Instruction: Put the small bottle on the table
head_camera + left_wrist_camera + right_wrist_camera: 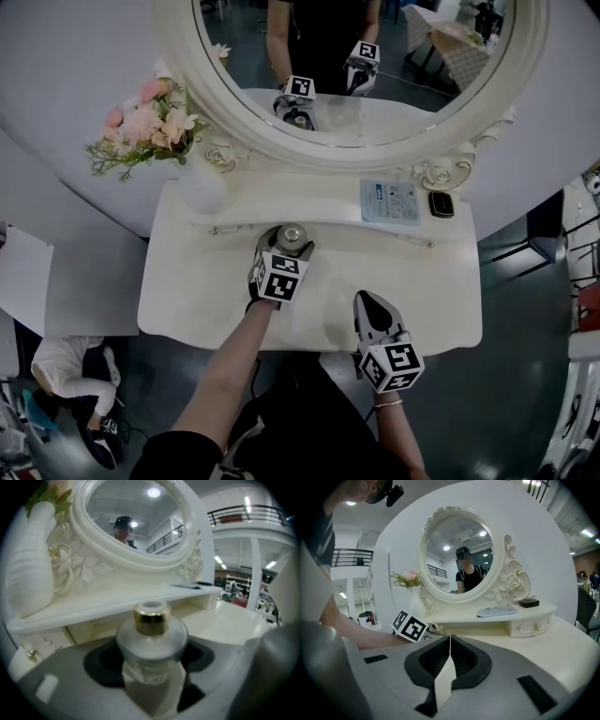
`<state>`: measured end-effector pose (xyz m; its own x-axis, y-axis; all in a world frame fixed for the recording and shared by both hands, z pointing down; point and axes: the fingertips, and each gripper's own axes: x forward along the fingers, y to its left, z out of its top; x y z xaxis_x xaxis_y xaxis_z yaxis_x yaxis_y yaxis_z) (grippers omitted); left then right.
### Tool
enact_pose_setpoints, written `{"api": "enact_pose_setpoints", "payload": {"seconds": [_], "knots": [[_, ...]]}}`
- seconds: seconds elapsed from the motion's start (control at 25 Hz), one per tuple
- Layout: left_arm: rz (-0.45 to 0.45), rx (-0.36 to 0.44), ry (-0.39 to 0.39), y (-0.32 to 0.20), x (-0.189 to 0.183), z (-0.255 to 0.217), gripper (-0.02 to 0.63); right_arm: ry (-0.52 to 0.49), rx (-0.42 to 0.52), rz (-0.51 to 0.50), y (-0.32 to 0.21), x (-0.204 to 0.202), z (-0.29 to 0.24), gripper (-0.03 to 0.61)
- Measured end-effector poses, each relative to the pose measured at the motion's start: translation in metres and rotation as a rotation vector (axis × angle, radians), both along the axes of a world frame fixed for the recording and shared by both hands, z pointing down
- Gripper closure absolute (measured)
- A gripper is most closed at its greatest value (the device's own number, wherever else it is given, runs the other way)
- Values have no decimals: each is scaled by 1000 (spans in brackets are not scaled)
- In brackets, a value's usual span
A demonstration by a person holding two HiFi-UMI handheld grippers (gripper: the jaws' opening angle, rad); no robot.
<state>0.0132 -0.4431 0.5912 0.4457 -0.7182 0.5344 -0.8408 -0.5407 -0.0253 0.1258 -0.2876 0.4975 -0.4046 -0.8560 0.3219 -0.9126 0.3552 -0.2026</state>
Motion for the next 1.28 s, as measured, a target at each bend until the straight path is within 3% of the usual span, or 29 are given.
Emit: {"api": "enact_pose_setpoints", "payload": {"seconds": [0.72,1.28], "knots": [[-5,-7,4,33,-20,-14,284,2,30,-12,21,-13,-12,574],[-60,26,72,100,-68,-53,442,8,77,-32,51,-39,-26,574]]}}
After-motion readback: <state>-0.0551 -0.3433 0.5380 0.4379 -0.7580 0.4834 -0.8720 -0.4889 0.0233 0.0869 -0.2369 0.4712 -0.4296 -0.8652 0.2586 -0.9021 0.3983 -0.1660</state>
